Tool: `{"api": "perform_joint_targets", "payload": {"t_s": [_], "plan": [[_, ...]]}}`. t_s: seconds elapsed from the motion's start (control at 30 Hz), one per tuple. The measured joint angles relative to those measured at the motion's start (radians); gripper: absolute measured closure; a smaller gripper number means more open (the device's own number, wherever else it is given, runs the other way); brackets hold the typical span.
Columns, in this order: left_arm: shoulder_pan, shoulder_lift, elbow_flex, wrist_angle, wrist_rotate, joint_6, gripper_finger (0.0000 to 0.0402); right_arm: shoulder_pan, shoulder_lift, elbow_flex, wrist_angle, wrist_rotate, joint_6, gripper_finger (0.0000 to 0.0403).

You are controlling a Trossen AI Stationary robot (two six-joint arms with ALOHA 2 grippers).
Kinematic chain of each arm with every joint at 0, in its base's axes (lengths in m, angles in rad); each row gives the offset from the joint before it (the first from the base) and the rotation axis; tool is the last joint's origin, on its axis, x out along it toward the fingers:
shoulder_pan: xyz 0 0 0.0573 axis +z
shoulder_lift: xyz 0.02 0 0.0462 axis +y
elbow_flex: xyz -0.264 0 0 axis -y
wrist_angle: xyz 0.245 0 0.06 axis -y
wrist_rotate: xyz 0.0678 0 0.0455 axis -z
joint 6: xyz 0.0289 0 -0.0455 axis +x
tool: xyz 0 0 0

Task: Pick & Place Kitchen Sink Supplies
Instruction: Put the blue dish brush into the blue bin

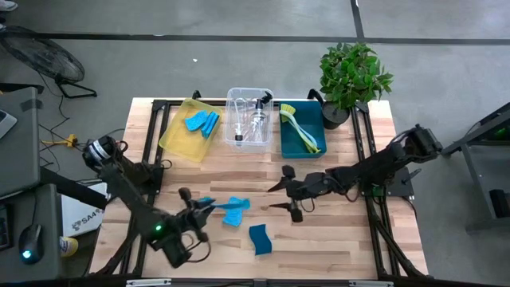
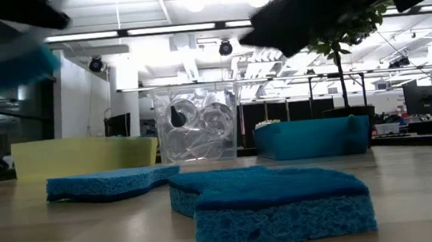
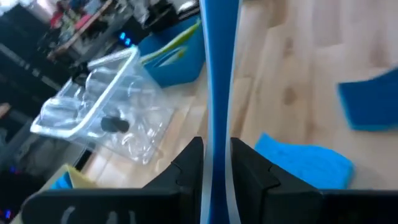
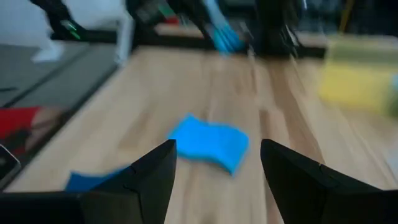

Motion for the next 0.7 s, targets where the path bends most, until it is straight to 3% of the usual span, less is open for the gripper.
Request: {"api": "perform_joint_targets", "payload": {"t_s": [0.33, 0.53, 0.7], "plan": [[0.204, 0.000, 0.000, 0.245, 0.045, 0.209, 0.0349, 0.034, 0.143, 0.000, 0.388, -0.007, -0.181, 0.0176], [0.279, 0.000, 0.000, 0.432, 0.141, 0.395, 0.0351, 0.006, 0.176, 0.000, 0.494, 0.033, -0.205, 0.0176], [0.318, 0.000, -0.003, 0.511, 0.236, 0.473, 0.0351, -0.027, 0.176, 0.008, 0.526, -0.032, -0.205, 0.0176]]}}
